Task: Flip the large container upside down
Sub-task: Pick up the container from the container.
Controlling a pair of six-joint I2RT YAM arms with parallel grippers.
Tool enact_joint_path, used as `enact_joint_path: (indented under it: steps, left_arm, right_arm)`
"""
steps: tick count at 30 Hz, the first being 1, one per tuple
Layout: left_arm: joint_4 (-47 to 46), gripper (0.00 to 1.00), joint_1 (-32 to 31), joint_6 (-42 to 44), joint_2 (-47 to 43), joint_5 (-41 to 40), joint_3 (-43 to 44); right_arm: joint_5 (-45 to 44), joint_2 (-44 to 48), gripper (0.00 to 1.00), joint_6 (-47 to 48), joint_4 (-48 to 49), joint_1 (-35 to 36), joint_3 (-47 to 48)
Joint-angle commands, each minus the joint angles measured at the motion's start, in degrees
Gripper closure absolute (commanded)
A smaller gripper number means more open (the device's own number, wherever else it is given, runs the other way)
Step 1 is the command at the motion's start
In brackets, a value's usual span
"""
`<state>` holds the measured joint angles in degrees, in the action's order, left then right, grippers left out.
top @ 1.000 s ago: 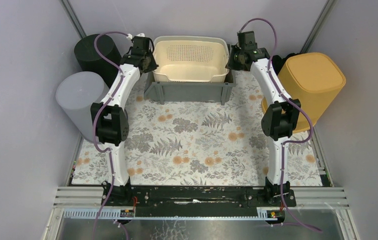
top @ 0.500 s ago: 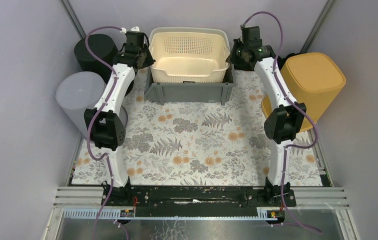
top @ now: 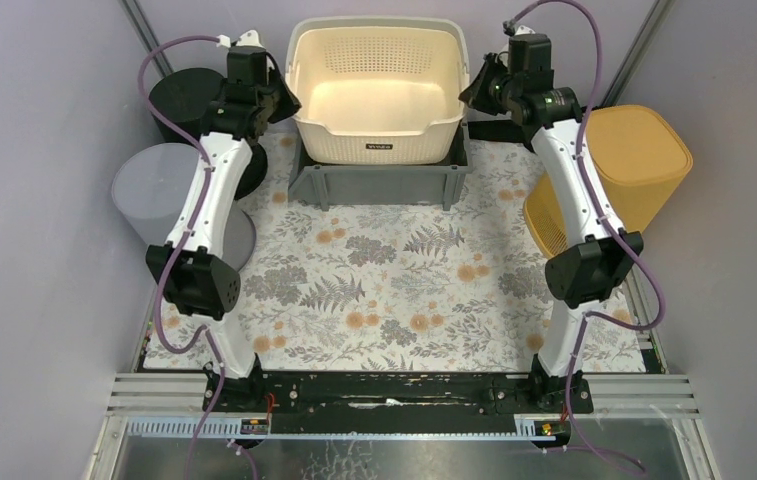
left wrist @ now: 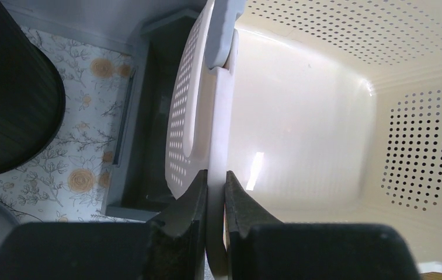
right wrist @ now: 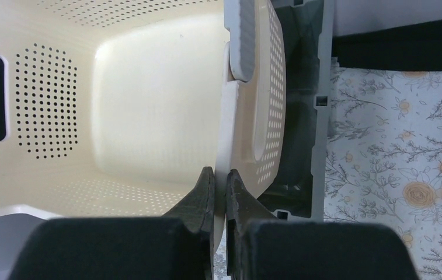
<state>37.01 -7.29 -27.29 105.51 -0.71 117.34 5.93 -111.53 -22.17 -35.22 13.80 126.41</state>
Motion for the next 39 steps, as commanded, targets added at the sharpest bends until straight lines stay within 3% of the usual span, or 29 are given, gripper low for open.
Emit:
enact_joint_path:
  steps: [1, 11, 21, 39]
  left_arm:
    - [-8.5, 1.00, -0.3, -1.6, -6.2, 7.5, 0.5]
    - [-7.3, 1.00, -0.3, -4.1, -10.3, 12.2, -0.4]
    - [-6.1, 0.99, -0.3, -5.4, -20.2, 16.9, -9.3]
    - [2.3, 0.97, -0.7, -7.2, -39.7, 24.0, -26.4]
  right_arm:
    - [4.9, 5.4, 1.00, 1.7, 6.1, 0.3, -0.2]
    - [7.7, 11.2, 1.00, 0.5, 6.7, 0.5, -3.3]
    - [9.1, 22.0, 1.00, 0.2, 6.4, 2.1, -11.8]
    - [4.3, 42.5, 1.00, -2.9, 4.6, 15.2, -36.2]
